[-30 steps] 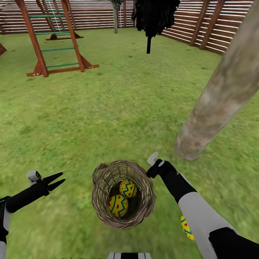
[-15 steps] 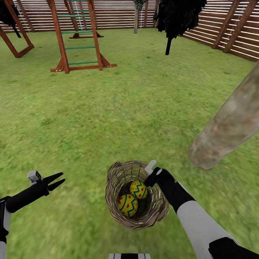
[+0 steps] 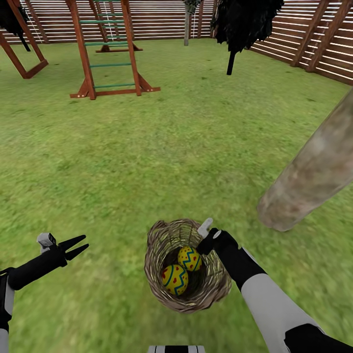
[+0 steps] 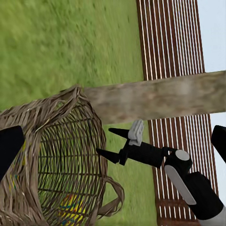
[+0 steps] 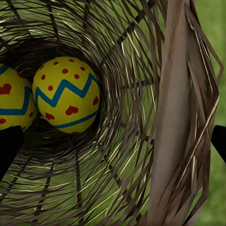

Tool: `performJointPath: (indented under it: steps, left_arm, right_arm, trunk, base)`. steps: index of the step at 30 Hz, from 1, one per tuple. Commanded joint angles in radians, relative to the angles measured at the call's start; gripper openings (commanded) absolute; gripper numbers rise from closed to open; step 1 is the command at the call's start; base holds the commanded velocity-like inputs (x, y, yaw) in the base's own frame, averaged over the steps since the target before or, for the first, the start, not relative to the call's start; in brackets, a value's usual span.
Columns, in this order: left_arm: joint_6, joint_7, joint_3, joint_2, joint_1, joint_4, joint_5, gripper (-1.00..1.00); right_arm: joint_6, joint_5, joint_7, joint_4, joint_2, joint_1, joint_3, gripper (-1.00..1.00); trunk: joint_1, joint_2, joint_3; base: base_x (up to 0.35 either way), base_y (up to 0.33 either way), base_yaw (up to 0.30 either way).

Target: Take the three Easter eggs out of the wicker basket on the lawn in the garden, then place them on the lawn next to a single tree (choose any tree) so that all three eggs are next to the same tree and none are left in the basket.

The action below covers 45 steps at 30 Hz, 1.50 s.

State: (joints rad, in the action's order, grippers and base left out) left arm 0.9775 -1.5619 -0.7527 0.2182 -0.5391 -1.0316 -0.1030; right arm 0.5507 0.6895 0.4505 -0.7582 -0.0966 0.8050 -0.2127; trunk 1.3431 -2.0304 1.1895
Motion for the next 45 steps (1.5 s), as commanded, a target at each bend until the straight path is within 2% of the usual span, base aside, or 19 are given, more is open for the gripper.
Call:
performJointPath:
  steps: [1,6,10,14,16,18,20,30,34,45]
  left_arm:
    - [0.01,-0.009,-0.002,0.0,-0.001,-0.001,-0.011,1.0]
    - [0.01,-0.009,-0.002,0.0,-0.001,-0.001,-0.011,1.0]
    - [0.01,-0.009,-0.002,0.0,-0.001,-0.001,-0.011,1.0]
    - [0.01,-0.009,-0.002,-0.001,-0.001,0.0,-0.011,1.0]
    - [0.01,-0.009,-0.002,0.0,-0.001,-0.001,-0.011,1.0]
    - [0.01,-0.009,-0.002,0.0,-0.001,-0.001,-0.011,1.0]
    - [0.01,-0.009,-0.002,0.0,-0.001,-0.001,-0.011,1.0]
    - [0.01,-0.009,-0.002,0.0,-0.001,-0.001,-0.011,1.0]
    - [0.01,-0.009,-0.003,0.001,0.0,-0.004,-0.01,1.0]
    - [0.01,-0.009,-0.004,0.001,-0.001,-0.004,-0.009,1.0]
  right_arm:
    - [0.003,0.01,0.008,-0.002,0.0,0.0,-0.001,1.0]
    - [0.003,0.009,0.017,-0.007,0.0,0.0,-0.001,1.0]
    - [0.004,0.016,0.129,-0.087,0.003,-0.02,0.001,1.0]
    - [0.024,0.017,0.163,-0.155,0.003,-0.06,-0.004,1.0]
    - [0.03,0.017,0.167,-0.164,0.004,-0.067,-0.026,1.0]
    - [0.034,0.015,0.169,-0.167,0.004,-0.072,-0.068,1.0]
    - [0.035,0.014,0.169,-0.168,0.003,-0.08,-0.081,1.0]
    - [0.036,0.01,0.17,-0.163,-0.002,-0.096,-0.093,1.0]
    - [0.037,0.01,0.171,-0.161,-0.003,-0.112,-0.136,1.0]
    - [0.034,0.013,0.169,-0.16,0.0,-0.115,-0.14,1.0]
  trunk:
    - [0.0,0.0,0.001]
    - [0.0,0.0,0.001]
    - [0.0,0.0,0.001]
    - [0.0,0.0,0.001]
    - [0.0,0.0,0.001]
    - [0.0,0.0,0.001]
    - [0.0,0.0,0.001]
    - [0.0,0.0,0.002]
    - [0.0,0.0,0.008]
    - [0.0,0.0,0.025]
  base:
    - [0.0,0.0,0.0]
    - [0.0,0.0,0.0]
    - [0.0,0.0,0.0]
    - [0.0,0.0,0.0]
    - [0.0,0.0,0.0]
    - [0.0,0.0,0.0]
    - [0.0,0.0,0.0]
    - [0.0,0.0,0.0]
    - [0.0,0.0,0.0]
    - [0.0,0.0,0.0]
